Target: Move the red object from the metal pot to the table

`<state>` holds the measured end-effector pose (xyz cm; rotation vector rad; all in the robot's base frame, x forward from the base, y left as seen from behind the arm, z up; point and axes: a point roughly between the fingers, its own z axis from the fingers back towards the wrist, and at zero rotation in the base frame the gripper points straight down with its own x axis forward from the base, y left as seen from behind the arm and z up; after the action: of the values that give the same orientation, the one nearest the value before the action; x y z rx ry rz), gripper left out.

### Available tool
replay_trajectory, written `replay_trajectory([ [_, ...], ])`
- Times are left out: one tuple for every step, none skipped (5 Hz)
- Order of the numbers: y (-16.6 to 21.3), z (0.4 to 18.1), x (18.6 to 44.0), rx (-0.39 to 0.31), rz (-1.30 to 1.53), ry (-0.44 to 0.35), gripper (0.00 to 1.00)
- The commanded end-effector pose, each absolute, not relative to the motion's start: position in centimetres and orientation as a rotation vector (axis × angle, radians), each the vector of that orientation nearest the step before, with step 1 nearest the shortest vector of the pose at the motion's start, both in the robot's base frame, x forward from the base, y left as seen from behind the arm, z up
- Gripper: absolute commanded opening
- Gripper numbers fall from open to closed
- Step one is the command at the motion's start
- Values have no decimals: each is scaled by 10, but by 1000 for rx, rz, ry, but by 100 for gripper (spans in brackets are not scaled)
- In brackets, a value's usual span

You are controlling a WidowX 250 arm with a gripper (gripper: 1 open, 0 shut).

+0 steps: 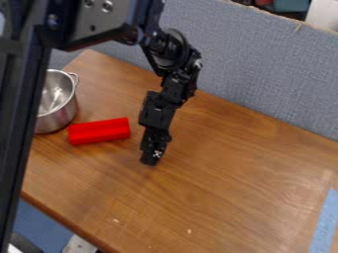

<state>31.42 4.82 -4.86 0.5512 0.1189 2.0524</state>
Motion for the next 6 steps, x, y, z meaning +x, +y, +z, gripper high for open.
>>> replay_trajectory([
  [37,-37,318,526,2072,111,0],
  [29,-33,317,518,2096,142,0],
  [33,-20,304,501,1969,126,0],
  [34,0,289,485,1816,110,0],
  [41,11,304,494,1585,56,0],
  [34,17,322,494,1350,1,0],
])
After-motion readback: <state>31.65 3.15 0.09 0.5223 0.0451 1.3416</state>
